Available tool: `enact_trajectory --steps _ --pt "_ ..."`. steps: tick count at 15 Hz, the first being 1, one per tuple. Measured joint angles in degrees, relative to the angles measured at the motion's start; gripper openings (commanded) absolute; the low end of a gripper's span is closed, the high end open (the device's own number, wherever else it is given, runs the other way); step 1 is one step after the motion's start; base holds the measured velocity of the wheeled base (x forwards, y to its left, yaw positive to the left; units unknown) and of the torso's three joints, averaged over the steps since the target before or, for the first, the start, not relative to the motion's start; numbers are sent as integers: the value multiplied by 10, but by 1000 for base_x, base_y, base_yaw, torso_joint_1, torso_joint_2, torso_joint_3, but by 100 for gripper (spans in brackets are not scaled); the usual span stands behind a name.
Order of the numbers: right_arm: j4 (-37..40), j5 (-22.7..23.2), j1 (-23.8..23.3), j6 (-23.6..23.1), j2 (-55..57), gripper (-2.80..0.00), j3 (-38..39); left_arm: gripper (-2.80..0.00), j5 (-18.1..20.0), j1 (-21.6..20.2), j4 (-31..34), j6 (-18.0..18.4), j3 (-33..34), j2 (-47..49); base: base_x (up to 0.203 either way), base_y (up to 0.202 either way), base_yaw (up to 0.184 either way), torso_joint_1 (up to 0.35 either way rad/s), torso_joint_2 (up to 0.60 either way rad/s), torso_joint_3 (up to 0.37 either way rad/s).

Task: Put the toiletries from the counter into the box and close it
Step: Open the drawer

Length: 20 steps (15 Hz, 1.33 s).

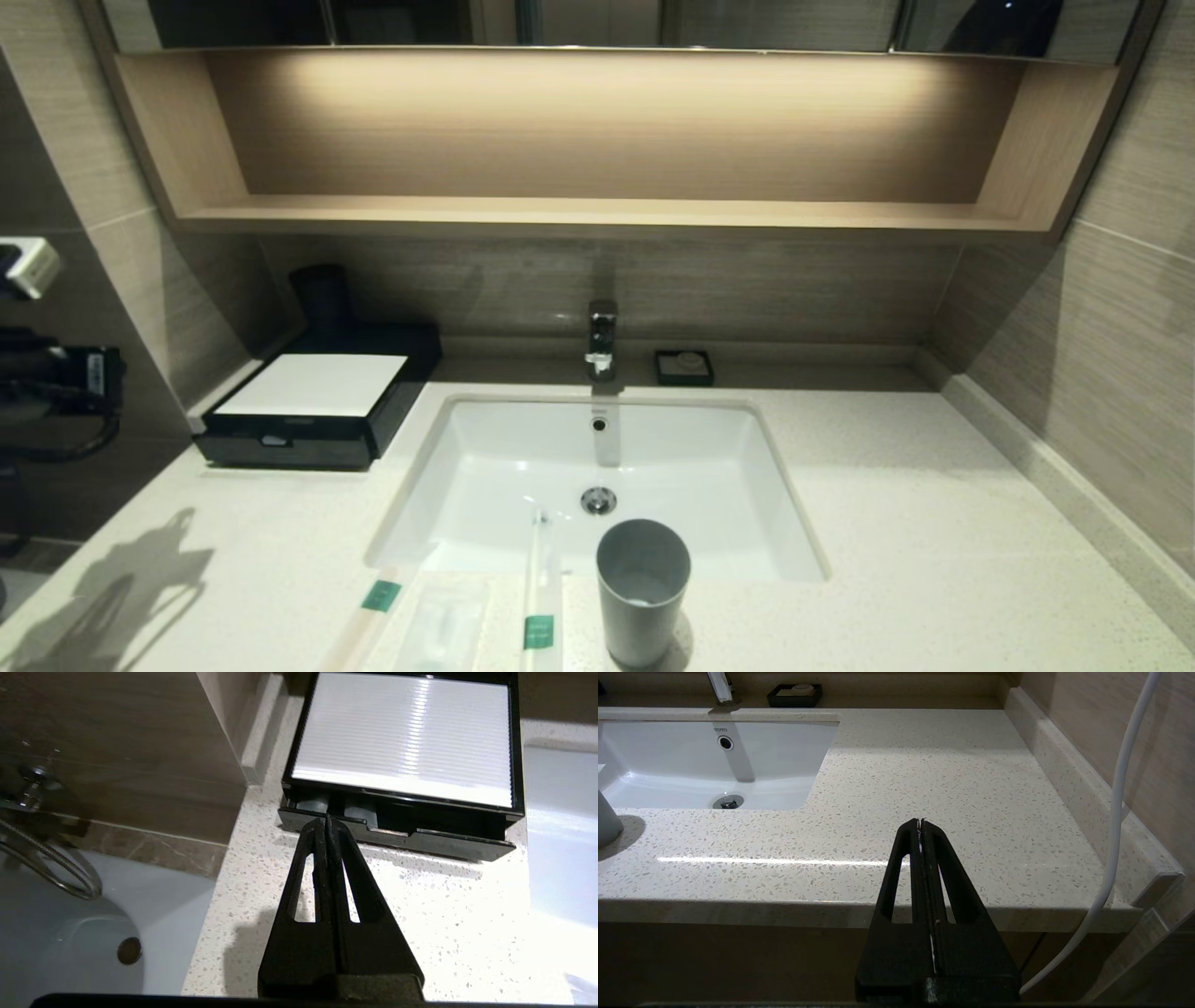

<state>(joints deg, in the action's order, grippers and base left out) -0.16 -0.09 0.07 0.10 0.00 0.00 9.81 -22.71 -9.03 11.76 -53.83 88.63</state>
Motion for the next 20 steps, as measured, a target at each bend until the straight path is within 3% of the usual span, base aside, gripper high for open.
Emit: enact_trajectory --steps 5,9,16,20 --pt "0 0 0 0 0 -280 0 -280 43 -1 -4 18 14 38 0 0 0 0 0 0" --pt "0 0 0 0 0 -280 0 -280 45 -1 -19 40 23 64 0 0 0 0 0 0" --pt "0 0 0 0 0 -280 0 -280 53 28 -87 41 66 103 0 0 0 0 0 0" --pt "0 0 0 0 0 -280 0 -280 54 41 -95 41 75 124 0 0 0 0 0 0"
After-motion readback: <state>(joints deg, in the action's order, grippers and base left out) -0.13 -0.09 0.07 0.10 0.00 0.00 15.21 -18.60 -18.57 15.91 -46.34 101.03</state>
